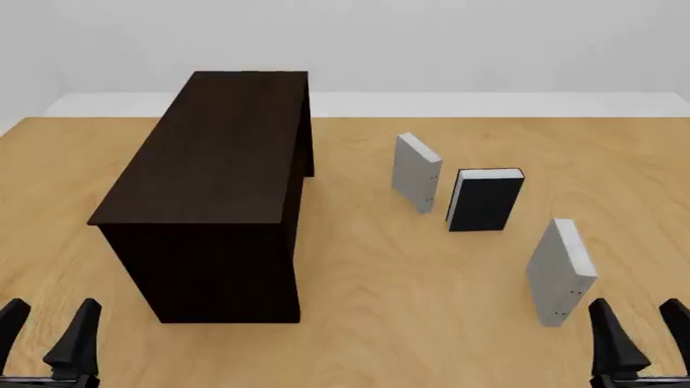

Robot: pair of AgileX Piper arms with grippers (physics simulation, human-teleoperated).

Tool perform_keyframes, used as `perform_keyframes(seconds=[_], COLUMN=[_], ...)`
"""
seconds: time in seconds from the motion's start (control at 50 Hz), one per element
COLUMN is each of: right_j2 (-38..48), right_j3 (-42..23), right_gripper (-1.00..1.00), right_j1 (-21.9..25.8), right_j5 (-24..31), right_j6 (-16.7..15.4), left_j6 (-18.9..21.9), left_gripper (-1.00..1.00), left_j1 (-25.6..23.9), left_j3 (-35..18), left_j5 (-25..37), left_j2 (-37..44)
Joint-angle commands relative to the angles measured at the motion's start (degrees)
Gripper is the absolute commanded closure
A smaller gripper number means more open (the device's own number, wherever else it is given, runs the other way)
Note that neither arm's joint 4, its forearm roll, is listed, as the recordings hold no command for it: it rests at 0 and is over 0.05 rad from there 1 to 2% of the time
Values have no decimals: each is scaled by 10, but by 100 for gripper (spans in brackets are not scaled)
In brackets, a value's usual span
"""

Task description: Pick up the book on the right and place it under the cabinet shelf.

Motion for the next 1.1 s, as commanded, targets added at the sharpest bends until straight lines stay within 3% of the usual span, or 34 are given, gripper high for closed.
perform_keyframes(seconds=[0.02,0.2,0.28,0.32,0.52,0.68,0.78,0.86,0.94,0.98,1.0,1.06,1.08,1.1], right_j2=[3,5,13,20,63,158,235,290,325,360,369,410,436,450], right_j3=[-2,-1,-2,-17,-116,-207,-263,-305,-337,-360,-371,-395,-401,-416], right_gripper=[-100,-100,-100,-100,-100,-100,-100,-100,-100,-100,-100,-100,-100,-100], right_j1=[1,7,13,4,1,-21,-18,-12,-6,-27,-15,-21,-42,-30], right_j5=[0,1,5,10,65,90,113,141,171,188,194,202,211,212], right_j6=[-2,-6,-33,-14,-36,-48,-31,-59,-65,-80,-66,-86,-83,-70], left_j6=[0,0,0,0,0,0,0,0,0,0,0,0,0,0], left_gripper=[-100,-100,-100,-100,-100,-100,-100,-100,-100,-100,-100,-100,-100,-100], left_j1=[0,0,0,0,0,0,0,0,0,0,0,0,0,0], left_j3=[-2,-2,-2,-2,-2,-2,-2,-2,-2,-2,-2,-2,-2,-2], left_j5=[-1,-1,-1,-1,-1,-1,-1,-1,-1,-1,-1,-1,-1,-1], left_j2=[3,3,3,3,3,3,3,3,3,3,3,3,3,3])
